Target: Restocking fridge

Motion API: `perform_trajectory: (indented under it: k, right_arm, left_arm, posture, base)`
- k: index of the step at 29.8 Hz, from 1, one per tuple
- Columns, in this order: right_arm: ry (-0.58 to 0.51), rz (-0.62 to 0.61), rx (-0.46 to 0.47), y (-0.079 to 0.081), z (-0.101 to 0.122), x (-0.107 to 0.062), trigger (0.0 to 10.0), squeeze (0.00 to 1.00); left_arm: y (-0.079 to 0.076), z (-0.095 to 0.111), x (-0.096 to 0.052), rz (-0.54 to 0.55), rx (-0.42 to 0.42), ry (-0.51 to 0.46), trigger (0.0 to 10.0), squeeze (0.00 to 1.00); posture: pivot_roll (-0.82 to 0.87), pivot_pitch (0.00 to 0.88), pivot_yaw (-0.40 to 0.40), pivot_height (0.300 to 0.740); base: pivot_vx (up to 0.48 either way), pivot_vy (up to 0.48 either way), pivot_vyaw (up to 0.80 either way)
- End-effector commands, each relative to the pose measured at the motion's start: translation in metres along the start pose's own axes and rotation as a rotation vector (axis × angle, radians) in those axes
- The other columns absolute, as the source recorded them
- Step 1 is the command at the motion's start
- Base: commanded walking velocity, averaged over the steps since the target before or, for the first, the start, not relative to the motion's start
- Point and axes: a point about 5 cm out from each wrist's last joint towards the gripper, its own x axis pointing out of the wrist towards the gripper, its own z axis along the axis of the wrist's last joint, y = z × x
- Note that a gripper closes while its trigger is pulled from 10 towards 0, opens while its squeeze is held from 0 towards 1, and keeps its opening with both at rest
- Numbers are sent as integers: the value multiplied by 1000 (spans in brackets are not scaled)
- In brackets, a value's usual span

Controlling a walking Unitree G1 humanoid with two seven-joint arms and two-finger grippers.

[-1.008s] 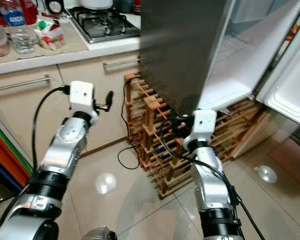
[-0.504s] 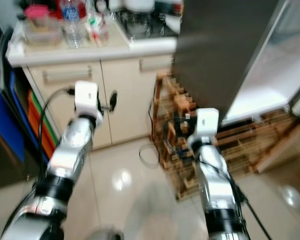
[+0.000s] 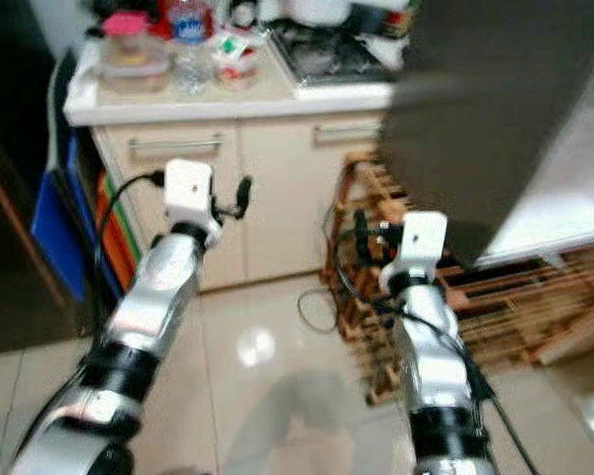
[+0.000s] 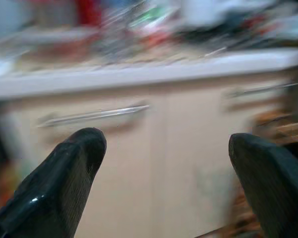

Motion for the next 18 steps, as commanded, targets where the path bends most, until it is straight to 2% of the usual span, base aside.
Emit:
perform_trajectory:
  k: [1,2,5,9,11,12,13,14,16,17,18]
  right_arm:
    - [-26,-62,-13,-16,6,-4,10000,0]
    - [-25,-76,-10,-17,5,-7,10000,0]
    - [-12,-92,-15,-21,2,-11,10000,0]
    - [-18,-71,-24,-21,2,-15,10000,0]
    - [-14,-76,-39,-21,3,-19,10000,0]
    - [-18,-88,-42,-22,5,-24,10000,0]
    - [-18,-88,-42,-22,5,-24,10000,0]
    - [-24,-96,-52,-23,8,-30,10000,0]
    - [-24,-96,-52,-23,8,-30,10000,0]
    - [-23,-102,-60,-24,9,-31,10000,0]
    - [-20,-111,-64,-25,9,-34,10000,0]
  left_arm:
    - [-10,6,1,-39,-22,-17,10000,0]
    - [-2,2,-2,-21,-18,-4,10000,0]
    - [10,-4,-6,29,-15,20,10000,0]
    - [11,-1,-12,42,-27,-11,10000,0]
    - [11,0,-18,42,-12,-36,10000,0]
    - [12,-2,-28,30,-29,-49,10000,0]
    - [12,-2,-28,30,-29,-49,10000,0]
    - [15,-4,-41,26,-42,-64,10000,0]
    - [15,-4,-41,26,-42,-64,10000,0]
    - [16,-5,-46,30,-49,-69,10000,0]
    - [10,-8,-54,21,-48,-57,10000,0]
  posture:
    - [64,0,-32,740]
    - [68,0,-31,740]
    - [77,0,-30,740]
    - [79,0,-30,740]
    - [79,0,-34,740]
    - [80,0,-35,740]
    - [80,0,-35,740]
    - [75,0,-38,740]
    - [75,0,-38,740]
    - [74,0,-40,740]
    - [83,0,-47,740]
  base:
    - [345,334,450]
    - [337,341,438]
    - [346,333,419]
    - [322,158,416]
    - [0,0,569]
    - [0,0,0]
    - [0,0,0]
    - [0,0,0]
    - [0,0,0]
    - [0,0,0]
    - [0,0,0]
